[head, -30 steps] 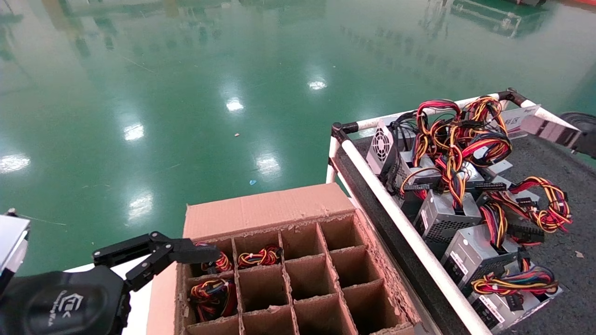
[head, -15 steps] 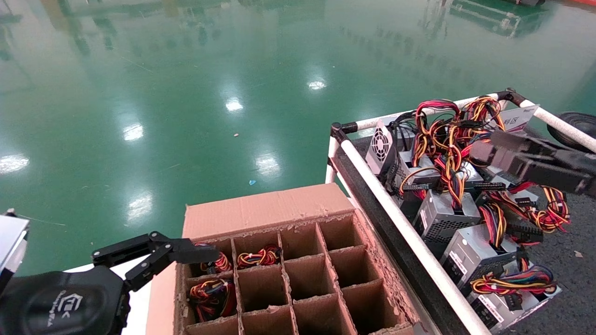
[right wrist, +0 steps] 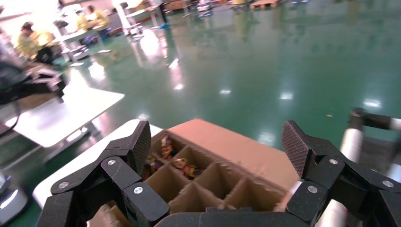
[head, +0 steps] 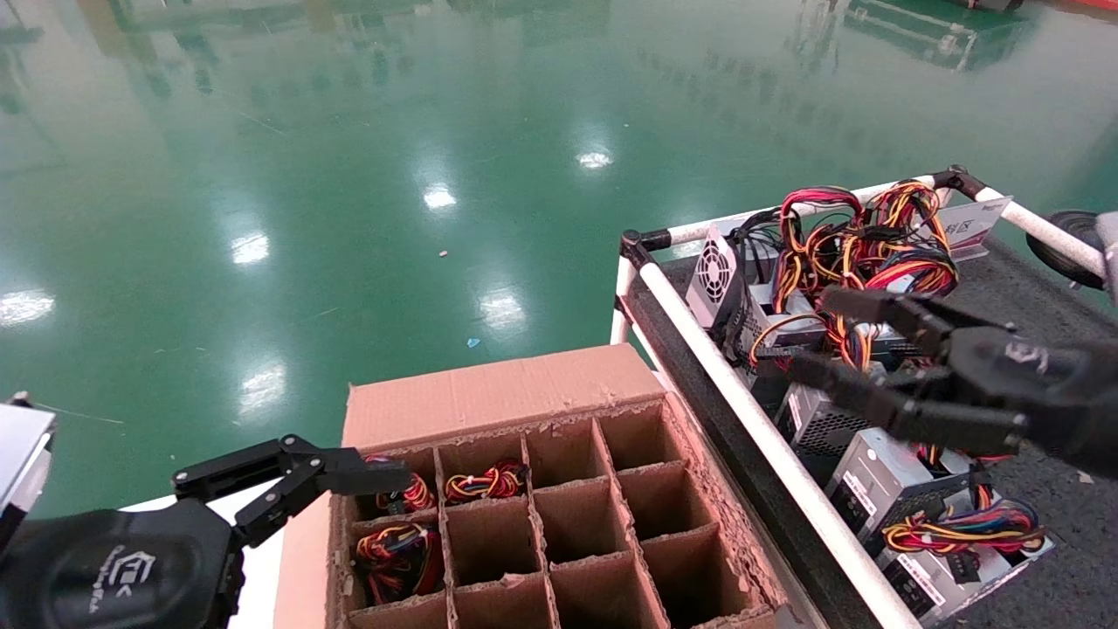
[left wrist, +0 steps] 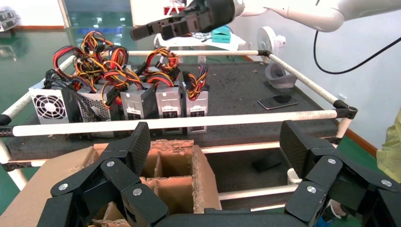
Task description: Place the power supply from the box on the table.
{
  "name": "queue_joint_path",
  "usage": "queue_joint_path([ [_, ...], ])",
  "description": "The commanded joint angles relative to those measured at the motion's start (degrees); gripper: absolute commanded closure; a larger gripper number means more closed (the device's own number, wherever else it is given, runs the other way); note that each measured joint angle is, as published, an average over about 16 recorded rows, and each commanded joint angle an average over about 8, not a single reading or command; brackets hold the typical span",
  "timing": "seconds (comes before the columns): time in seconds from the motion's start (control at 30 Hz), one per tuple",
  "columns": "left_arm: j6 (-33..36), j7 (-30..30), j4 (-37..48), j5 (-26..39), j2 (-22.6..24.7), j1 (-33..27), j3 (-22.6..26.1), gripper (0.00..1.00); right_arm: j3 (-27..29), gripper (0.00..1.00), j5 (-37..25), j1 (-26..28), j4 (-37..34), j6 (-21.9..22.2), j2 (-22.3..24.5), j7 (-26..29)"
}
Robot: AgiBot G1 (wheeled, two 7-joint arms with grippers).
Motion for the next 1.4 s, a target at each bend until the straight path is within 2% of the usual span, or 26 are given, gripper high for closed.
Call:
queue_joint_path([
  [0.03, 0.00, 0.00, 0.00, 0.00, 0.00, 0.00, 0.00, 0.00, -0.02, 0.00, 0.48, -0.97, 2.14, -0.10, -0.06, -0.35],
  [0.77, -0.02, 0.02, 0.00, -0.02, -0.01, 0.00, 0.02, 0.00, -0.26, 0.00, 5.44, -11.00, 24.27, -1.13, -0.67, -3.91],
  [0.93, -0.03, 0.02, 0.01, -0.03, -0.02, 0.01, 0.02, 0.00, -0.26, 0.00, 5.84, -11.78, 25.95, -1.21, -0.71, -4.13],
  [1.4, -0.03, 0.02, 0.01, -0.04, -0.02, 0.01, 0.03, 0.00, -0.27, 0.00, 5.65, -11.20, 24.62, -1.15, -0.70, -3.99],
])
